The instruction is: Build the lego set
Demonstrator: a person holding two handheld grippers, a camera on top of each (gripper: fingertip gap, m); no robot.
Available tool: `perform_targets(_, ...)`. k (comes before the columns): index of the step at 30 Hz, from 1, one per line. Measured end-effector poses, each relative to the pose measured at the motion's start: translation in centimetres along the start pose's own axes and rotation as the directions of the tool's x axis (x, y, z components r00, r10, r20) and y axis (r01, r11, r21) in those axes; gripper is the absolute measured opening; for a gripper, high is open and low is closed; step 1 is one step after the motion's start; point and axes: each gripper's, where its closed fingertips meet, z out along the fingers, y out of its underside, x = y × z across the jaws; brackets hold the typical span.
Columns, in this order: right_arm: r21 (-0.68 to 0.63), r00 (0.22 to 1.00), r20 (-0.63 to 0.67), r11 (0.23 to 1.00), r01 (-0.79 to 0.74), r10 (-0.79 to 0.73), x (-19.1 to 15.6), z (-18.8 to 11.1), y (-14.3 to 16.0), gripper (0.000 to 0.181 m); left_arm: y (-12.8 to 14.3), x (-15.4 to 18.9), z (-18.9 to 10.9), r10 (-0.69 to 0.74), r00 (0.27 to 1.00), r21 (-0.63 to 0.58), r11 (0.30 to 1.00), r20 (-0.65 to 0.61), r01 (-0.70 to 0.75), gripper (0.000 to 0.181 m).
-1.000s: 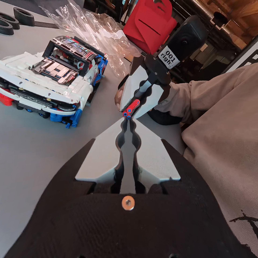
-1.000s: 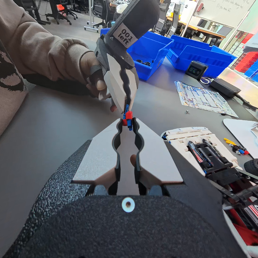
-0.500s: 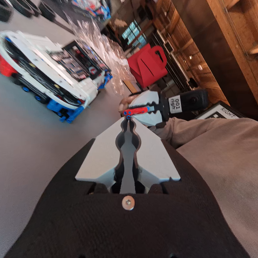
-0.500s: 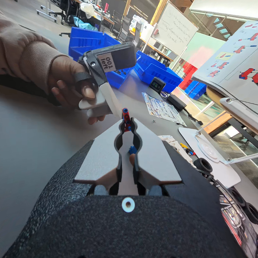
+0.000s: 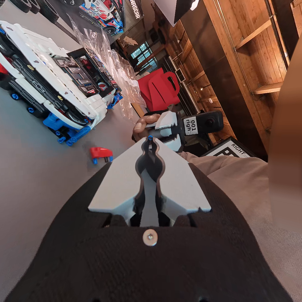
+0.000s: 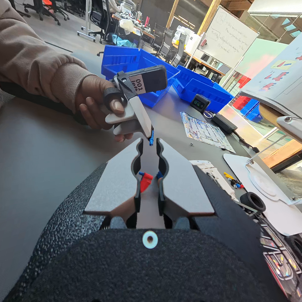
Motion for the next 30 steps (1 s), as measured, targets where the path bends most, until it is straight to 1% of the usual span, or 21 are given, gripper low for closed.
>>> perform_targets(2, -0.025, 1.0, 0.02, 1.0, 0.0, 0.001, -0.1, -0.1, 0.6, 0.014, 0.1, -0.2, 0.1, 0.018, 1.0, -0.012, 1.0, 0.018, -0.018, 0.001)
perform_targets(4, -0.073, 1.0, 0.019, 0.997, -0.019, 0.02, 0.5, -0.4, 1.4, 0.014, 0.1, -1.0, -0.2, 0.083, 0.993, -0.036, 0.996, 0.086, -0.081, 0.001)
perform_targets(7, -0.239, 0.997, 0.02, 0.969, -0.063, 0.07, 1.4, -1.3, 3.9, 0.014, -1.0, -2.6, -1.4, 0.265, 0.934, -0.077, 0.964, 0.238, -0.254, 0.002)
perform_targets(9, -0.354, 0.99, 0.046, 0.929, -0.109, 0.134, 1.3, -2.3, 5.5, 0.015, -1.4, -3.3, -2.0, 0.323, 0.901, -0.109, 0.946, 0.289, -0.304, 0.002)
perform_targets(10, -0.389, 0.986, 0.063, 0.913, -0.12, 0.156, 1.1, -2.9, 5.9, 0.015, -1.6, -3.4, -2.2, 0.326, 0.899, -0.107, 0.945, 0.292, -0.308, 0.002)
perform_targets(12, -0.444, 0.972, 0.133, 0.888, -0.117, 0.194, -0.2, -4.1, 6.4, 0.015, -1.0, -3.6, -2.1, 0.298, 0.916, -0.135, 0.953, 0.269, -0.271, 0.002)
perform_targets(14, -0.485, 0.955, 0.201, 0.869, -0.096, 0.217, -1.8, -4.9, 7.0, 0.016, 0.6, -3.9, -1.7, 0.284, 0.929, -0.219, 0.947, 0.235, -0.234, 0.002)
perform_targets(17, -0.529, 0.927, 0.277, 0.845, -0.073, 0.253, -4.1, -5.4, 7.6, 0.016, 2.9, -3.3, -0.9, 0.348, 0.922, -0.335, 0.9, 0.17, -0.279, 0.002)
perform_targets(18, -0.524, 0.932, 0.271, 0.849, -0.068, 0.242, -4.3, -5.1, 7.5, 0.017, 3.4, -3.0, -0.6, 0.369, 0.918, -0.353, 0.886, 0.145, -0.301, 0.002)
perform_targets(19, -0.498, 0.944, 0.247, 0.864, -0.07, 0.219, -4.0, -4.6, 7.1, 0.017, 3.8, -2.5, -0.3, 0.375, 0.92, -0.36, 0.879, 0.115, -0.313, 0.002)
perform_targets(21, -0.43, 0.959, 0.211, 0.899, -0.082, 0.188, -3.6, -3.6, 5.7, 0.017, 4.1, -1.6, 0.2, 0.349, 0.934, -0.34, 0.89, 0.077, -0.304, 0.002)
perform_targets(23, -0.402, 0.961, 0.224, 0.914, -0.059, 0.16, -4.1, -3.0, 4.8, 0.016, 4.2, -0.9, 0.5, 0.298, 0.953, -0.316, 0.909, 0.043, -0.27, 0.002)
perform_targets(26, -0.487, 0.95, 0.279, 0.873, 0.012, 0.143, -5.3, -3.5, 6.0, 0.02, 4.1, -0.7, 0.7, 0.268, 0.963, -0.299, 0.922, 0.032, -0.247, 0.002)
perform_targets(28, -0.536, 0.936, 0.306, 0.844, 0.02, 0.172, -6.0, -4.1, 6.9, 0.027, 4.2, -1.1, 0.6, 0.296, 0.954, -0.312, 0.912, 0.056, -0.265, 0.002)
perform_targets(30, -0.553, 0.931, 0.322, 0.832, 0.038, 0.172, -6.3, -4.4, 7.4, 0.036, 4.2, -1.1, 0.6, 0.307, 0.95, -0.313, 0.909, 0.061, -0.274, 0.002)
